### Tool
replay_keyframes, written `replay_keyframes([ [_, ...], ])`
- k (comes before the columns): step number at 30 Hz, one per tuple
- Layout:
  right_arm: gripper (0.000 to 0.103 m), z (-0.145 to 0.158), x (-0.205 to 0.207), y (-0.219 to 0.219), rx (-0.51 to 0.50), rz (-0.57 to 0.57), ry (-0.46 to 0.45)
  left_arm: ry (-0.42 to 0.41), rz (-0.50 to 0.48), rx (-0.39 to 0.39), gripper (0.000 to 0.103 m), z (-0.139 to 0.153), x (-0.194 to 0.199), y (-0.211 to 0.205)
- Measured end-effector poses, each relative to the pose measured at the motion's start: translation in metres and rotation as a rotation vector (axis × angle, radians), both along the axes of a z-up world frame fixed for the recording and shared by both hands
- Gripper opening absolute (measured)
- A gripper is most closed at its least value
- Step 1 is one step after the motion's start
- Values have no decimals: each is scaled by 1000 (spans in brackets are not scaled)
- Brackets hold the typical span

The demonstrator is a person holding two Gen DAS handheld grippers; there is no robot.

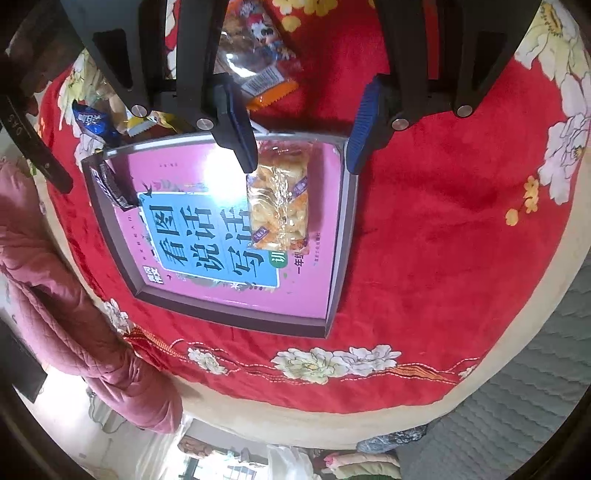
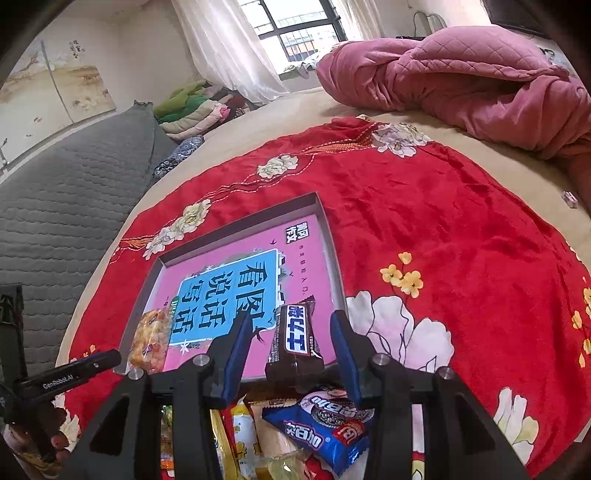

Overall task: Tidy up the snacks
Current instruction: 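Carry the chocolate bar into the box with the right tool while the left tool places the corn bag, then open both tools and withdraw them from the box toward the remaining snacks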

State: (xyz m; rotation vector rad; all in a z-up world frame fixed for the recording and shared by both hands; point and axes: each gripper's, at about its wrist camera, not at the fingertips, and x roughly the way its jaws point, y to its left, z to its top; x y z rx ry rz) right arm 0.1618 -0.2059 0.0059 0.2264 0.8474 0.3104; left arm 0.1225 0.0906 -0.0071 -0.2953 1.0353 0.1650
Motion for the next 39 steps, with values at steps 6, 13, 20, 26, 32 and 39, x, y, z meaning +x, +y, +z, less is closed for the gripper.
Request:
replay_keyframes([
  [6,49,4,-6,-1,2,11,-5,-19,2,-12,51,15,-14,-1],
  [13,50,9,-15,-11,5,7,-13,-21,15,-22,51,23,-34,0],
  [20,50,16,-24,-26,6,-11,-26,-21,21,-27,51,26,-51,0],
  [26,50,17,-33,-30,14,1,-10,-12,23,-40,51,24,-60,-1],
  [32,50,14,-47,-31,22,12,24,-7,13,-42,51,24,-70,-8],
  [39,50,6,-72,-11,-39,95,72,19,-7,-50,51,17,-79,-20],
])
